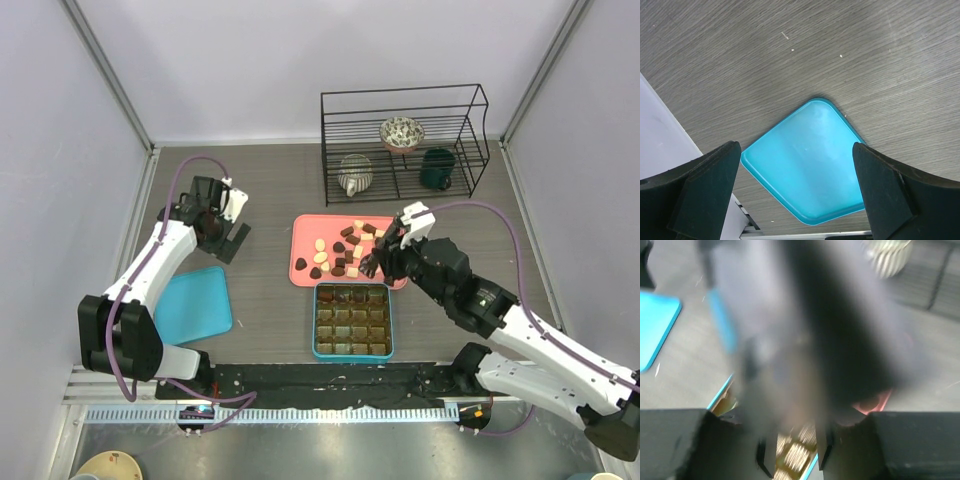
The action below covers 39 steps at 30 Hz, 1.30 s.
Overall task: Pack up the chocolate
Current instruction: Place the fake chocolate in the packing box, then pick up the fake chocolate from the plate.
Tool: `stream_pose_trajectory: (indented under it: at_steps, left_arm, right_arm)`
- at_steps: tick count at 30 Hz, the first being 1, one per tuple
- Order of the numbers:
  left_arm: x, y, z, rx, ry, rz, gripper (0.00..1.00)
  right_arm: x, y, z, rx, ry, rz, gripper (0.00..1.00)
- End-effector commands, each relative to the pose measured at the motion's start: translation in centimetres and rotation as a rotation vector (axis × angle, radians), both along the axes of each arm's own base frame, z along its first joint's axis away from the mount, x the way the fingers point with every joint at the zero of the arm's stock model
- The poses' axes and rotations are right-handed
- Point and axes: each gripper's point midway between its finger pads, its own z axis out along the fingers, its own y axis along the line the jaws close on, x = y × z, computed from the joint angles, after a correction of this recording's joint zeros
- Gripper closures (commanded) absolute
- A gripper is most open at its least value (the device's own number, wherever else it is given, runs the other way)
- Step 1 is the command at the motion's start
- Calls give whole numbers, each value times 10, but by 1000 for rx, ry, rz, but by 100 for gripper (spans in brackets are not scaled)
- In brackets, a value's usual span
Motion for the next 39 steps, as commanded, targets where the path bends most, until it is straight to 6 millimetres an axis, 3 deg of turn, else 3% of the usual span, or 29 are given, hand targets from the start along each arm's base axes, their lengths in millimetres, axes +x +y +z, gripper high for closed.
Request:
stream_pose_trajectory:
  at_steps: [1,3,4,6,7,10,18,24,29,39]
  left_arm:
    - [6,2,10,10,-54,5,0]
    - [6,3,10,14,-56,4,0]
    - [6,3,11,14,-59,5,0]
    - [6,2,11,9,-58,3,0]
    - [5,2,10,6,-53,4,0]
    - [5,1,12,-1,-54,4,0]
    - [3,4,12,17,-54,2,0]
    - [2,6,13,27,-58,2,0]
    - [2,8,10,37,-54,-2,0]
    - [1,9,11,44,-59,-1,0]
  right_arm:
    - [41,-6,60,30,-212,-158,61]
    - [56,-12,72,-6,-275,-221,60]
    - [66,-7,63,-36,-263,-233,60]
    - [83,-9,69,-79,-312,-257,60]
    - [92,-6,61,-103,-302,-264,60]
    - [116,-9,63,-78,-312,-286,60]
    - [162,1,30,-68,-258,-274,60]
    - [175,-4,11,-78,-216,-286,60]
    - [174,-12,-9,-88,-185,-286,57]
    - [180,5,-11,-17,-170,-231,55]
